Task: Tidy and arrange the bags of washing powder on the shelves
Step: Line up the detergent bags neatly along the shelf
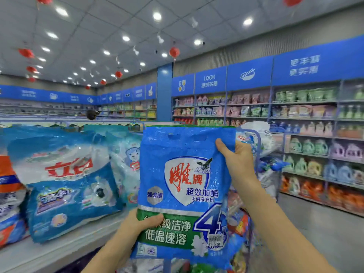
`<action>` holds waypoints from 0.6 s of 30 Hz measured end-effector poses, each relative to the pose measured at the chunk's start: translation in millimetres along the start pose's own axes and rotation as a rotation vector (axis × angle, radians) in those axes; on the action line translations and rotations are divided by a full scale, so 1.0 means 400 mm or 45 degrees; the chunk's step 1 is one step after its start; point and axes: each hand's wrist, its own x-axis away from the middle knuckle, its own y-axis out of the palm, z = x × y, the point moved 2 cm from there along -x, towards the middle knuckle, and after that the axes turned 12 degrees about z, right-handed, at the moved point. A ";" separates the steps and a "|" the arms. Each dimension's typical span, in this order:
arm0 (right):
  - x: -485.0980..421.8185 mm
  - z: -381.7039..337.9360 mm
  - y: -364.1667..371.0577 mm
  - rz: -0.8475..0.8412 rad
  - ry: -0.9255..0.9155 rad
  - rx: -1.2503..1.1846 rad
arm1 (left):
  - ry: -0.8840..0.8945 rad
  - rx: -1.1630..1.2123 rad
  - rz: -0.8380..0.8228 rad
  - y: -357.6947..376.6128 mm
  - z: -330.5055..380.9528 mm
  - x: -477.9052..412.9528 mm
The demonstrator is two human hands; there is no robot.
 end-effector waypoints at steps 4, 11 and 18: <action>-0.128 0.081 -0.199 0.008 0.014 0.085 | -0.015 0.035 -0.068 0.233 -0.081 -0.063; -0.290 0.293 -0.400 -0.201 0.331 0.213 | -0.135 0.099 0.008 0.457 -0.161 -0.193; -0.310 0.578 -0.399 -0.523 0.772 0.182 | -0.144 0.282 0.189 0.521 -0.137 -0.376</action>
